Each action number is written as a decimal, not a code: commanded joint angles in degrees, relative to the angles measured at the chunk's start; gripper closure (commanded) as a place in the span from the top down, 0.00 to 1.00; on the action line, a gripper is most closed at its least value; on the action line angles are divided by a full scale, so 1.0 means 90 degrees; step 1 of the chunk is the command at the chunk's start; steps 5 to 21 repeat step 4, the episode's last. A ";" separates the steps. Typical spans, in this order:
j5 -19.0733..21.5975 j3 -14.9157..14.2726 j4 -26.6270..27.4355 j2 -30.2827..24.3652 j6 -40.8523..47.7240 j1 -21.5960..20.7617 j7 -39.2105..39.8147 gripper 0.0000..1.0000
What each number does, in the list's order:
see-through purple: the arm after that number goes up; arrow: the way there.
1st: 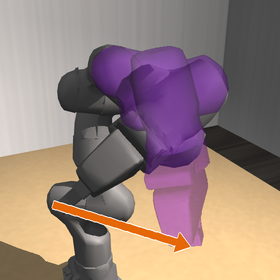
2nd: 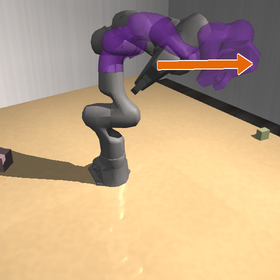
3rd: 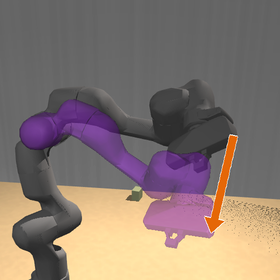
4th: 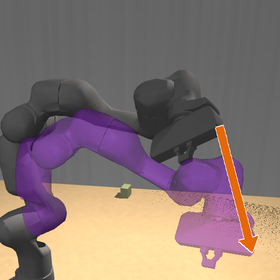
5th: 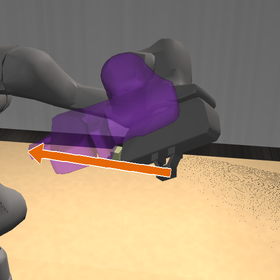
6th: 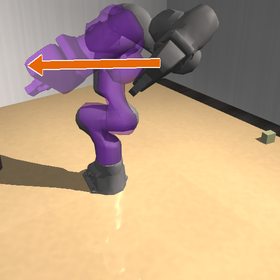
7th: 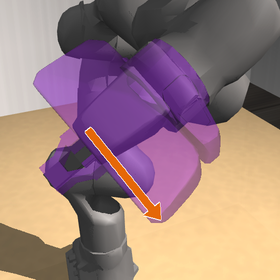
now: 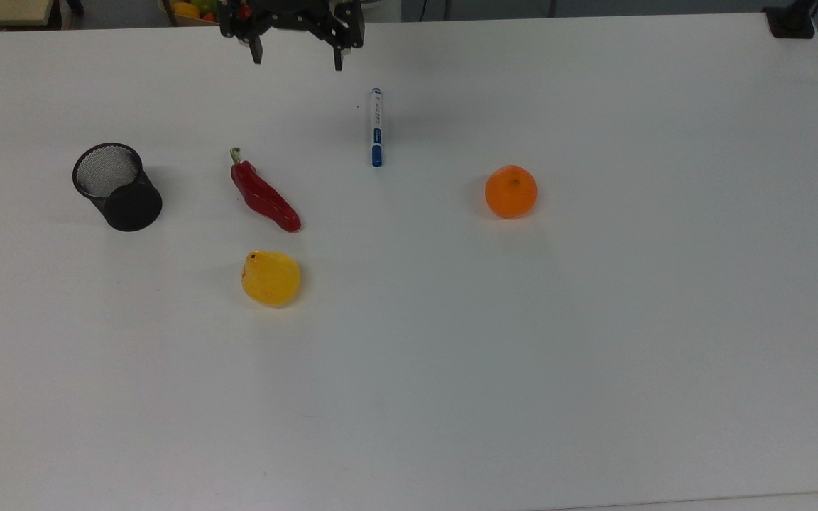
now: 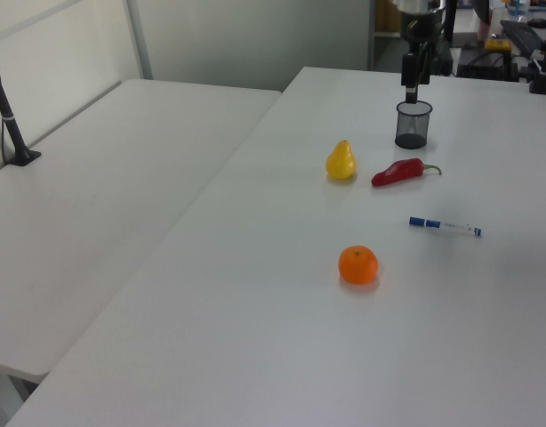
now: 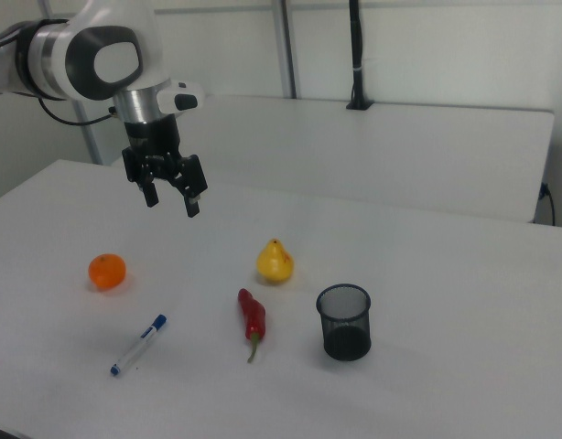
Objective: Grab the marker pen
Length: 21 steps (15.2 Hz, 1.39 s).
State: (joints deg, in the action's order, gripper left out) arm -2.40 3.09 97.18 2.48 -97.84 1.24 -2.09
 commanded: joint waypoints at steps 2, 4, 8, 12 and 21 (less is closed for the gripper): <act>0.0081 -0.0461 0.0413 -0.0432 -0.0018 -0.0333 -0.0080 1.00; 0.0071 -0.0470 0.0374 -0.0432 -0.0028 -0.0265 -0.0061 1.00; 0.0071 -0.0470 0.0374 -0.0432 -0.0028 -0.0265 -0.0061 1.00; 0.0071 -0.0470 0.0374 -0.0432 -0.0028 -0.0265 -0.0061 1.00; 0.0071 -0.0470 0.0374 -0.0432 -0.0028 -0.0265 -0.0061 1.00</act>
